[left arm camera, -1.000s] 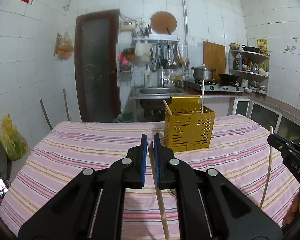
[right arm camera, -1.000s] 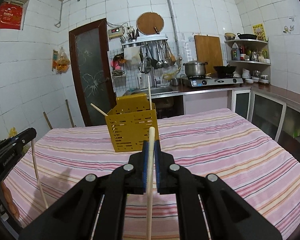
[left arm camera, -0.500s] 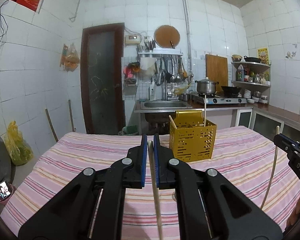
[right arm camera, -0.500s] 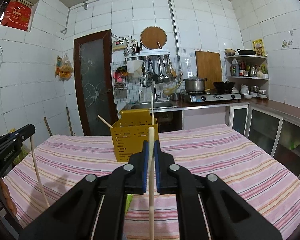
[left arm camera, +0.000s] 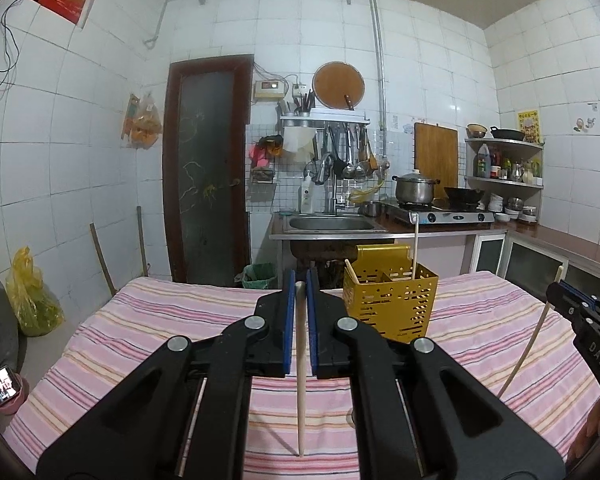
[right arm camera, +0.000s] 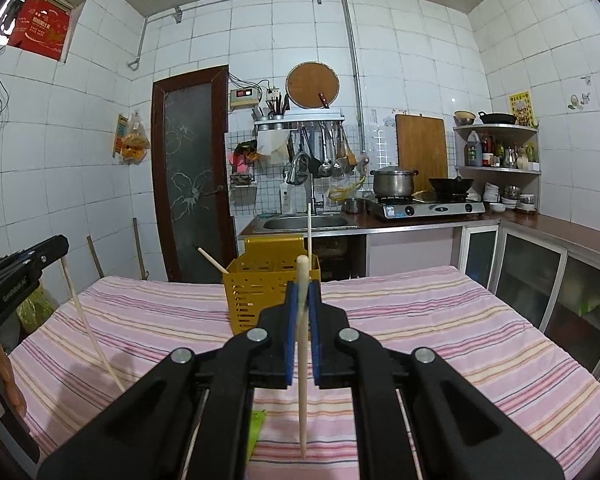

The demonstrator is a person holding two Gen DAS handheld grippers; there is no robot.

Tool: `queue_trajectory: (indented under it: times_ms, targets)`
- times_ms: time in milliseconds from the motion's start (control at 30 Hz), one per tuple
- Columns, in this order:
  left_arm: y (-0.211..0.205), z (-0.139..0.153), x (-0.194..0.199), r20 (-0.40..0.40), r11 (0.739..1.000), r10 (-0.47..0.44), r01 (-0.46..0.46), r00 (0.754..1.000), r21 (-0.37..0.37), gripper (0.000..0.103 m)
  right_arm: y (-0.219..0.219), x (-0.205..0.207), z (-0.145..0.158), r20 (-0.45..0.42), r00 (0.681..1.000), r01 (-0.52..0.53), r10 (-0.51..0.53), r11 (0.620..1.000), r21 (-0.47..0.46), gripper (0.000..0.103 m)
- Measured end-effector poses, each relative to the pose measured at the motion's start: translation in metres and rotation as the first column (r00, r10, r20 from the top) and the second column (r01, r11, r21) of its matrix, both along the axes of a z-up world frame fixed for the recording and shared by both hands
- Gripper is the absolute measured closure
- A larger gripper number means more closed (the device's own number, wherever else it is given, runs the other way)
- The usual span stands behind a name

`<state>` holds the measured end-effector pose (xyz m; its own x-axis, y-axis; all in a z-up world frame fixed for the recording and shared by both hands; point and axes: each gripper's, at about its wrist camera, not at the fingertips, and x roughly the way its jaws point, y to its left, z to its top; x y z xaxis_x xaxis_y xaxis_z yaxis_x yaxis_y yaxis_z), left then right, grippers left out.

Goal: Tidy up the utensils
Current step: 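Lift both chopsticks upright and carry them toward the yellow holder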

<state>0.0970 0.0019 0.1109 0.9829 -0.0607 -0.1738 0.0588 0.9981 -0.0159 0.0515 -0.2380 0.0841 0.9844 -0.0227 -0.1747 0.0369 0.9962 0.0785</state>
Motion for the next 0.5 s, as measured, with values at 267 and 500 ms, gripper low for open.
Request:
queue_trajectory:
  times_ms: [267, 500]
  targets:
    - [0.003, -0.001, 0.008, -0.011, 1.000, -0.009, 0.008, 1.000, -0.017, 0.099, 0.001, 0.006, 0.002, -0.002, 1.000, -0.003, 0.003, 1.000, -0.011, 0.097]
    - [-0.002, 0.012, 0.015, 0.009, 1.000, -0.023, 0.023, 1.000, -0.019, 0.099, -0.002, 0.015, 0.015, 0.016, 1.000, 0.003, -0.003, 1.000, -0.017, 0.097]
